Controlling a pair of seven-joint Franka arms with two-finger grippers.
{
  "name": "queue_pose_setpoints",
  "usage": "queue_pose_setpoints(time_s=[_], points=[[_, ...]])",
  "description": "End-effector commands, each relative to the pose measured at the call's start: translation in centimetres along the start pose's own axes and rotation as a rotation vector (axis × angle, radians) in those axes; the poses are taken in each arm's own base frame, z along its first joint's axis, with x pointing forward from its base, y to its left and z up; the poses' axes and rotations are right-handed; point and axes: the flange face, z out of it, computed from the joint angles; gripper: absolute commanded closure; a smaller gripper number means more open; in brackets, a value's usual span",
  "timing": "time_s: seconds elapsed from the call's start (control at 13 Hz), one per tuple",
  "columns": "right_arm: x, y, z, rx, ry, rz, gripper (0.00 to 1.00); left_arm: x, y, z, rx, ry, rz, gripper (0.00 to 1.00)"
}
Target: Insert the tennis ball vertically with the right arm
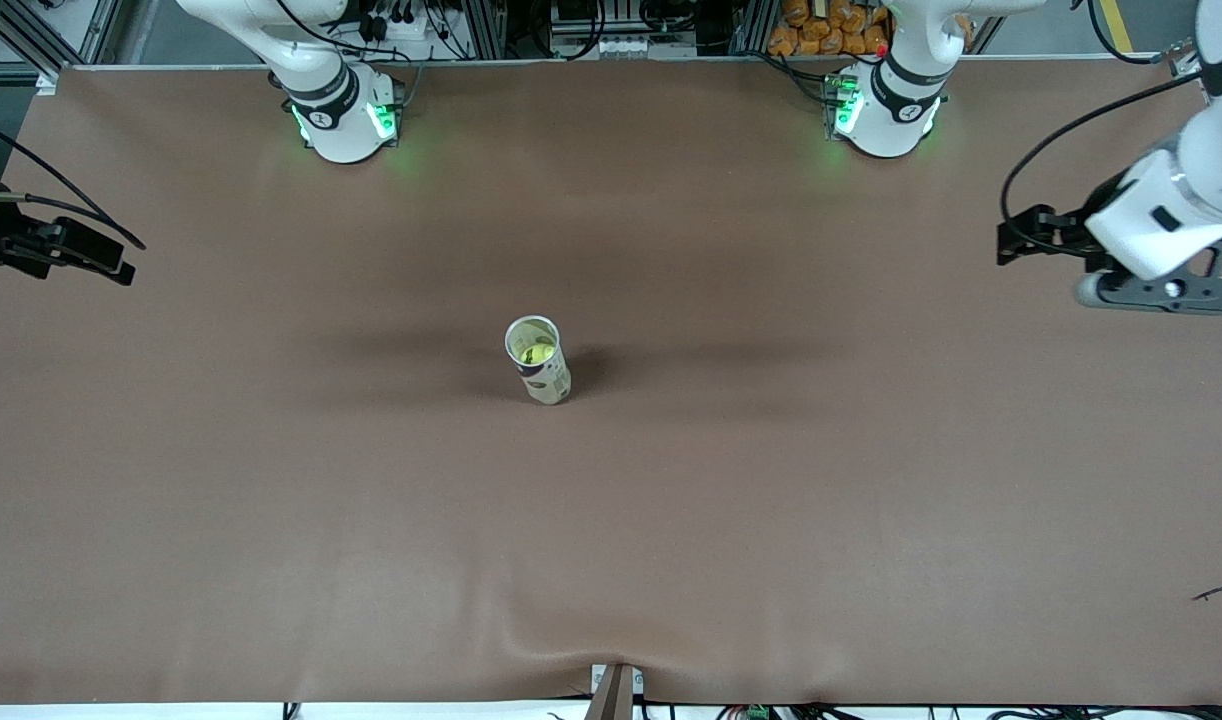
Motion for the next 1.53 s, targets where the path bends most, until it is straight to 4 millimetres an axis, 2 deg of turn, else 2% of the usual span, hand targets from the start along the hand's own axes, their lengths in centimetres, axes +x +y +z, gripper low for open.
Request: queue_pose_setpoints(time_s=[0.0, 0.15, 0.38, 0.54, 0.84, 1.0, 1.15, 1.3, 1.46], points=[[-0.5, 0.0, -0.5, -0.001, 0.002, 0.01, 0.0, -2.1, 0.3, -2.3, 0.005, 0.027, -0.1, 0.0], [-0.5, 0.1, -0.3, -0.002, -0.003, 0.013, 0.0, -3.0, -0.1, -2.8, -0.008, 0.058, -0.109, 0.0], [-0.4, 0.7, -0.2, -0.001, -0.004, 0.024, 0.0, -4.9, -1.2, -2.1, -0.035, 0.123, -0.134, 0.0], [-0.5, 0.6, -0.2, -0.001, -0.006, 0.022, 0.0, -3.9, -1.2, -1.4, -0.039, 0.115, -0.139, 0.0], [-0.6, -0.4, -0.4, -0.002, -0.002, 0.002, 0.0, -3.3, -1.8, -1.6, -0.052, 0.137, -0.158, 0.0], [-0.5, 0.0, -0.4, -0.002, -0.001, 0.01, 0.0, -2.9, -2.1, -1.7, -0.053, 0.157, -0.164, 0.0], [-0.5, 0.0, -0.3, -0.001, 0.0, 0.01, 0.0, -3.3, -2.5, -2.7, -0.052, 0.172, -0.228, 0.0], [-0.6, -0.5, -0.4, -0.002, -0.001, 0.002, 0.0, -3.4, -4.6, -3.1, -0.049, 0.182, -0.16, 0.0], [-0.5, 0.0, -0.3, -0.002, -0.003, 0.011, 0.0, -3.5, -4.4, -4.1, -0.048, 0.203, -0.139, 0.0]])
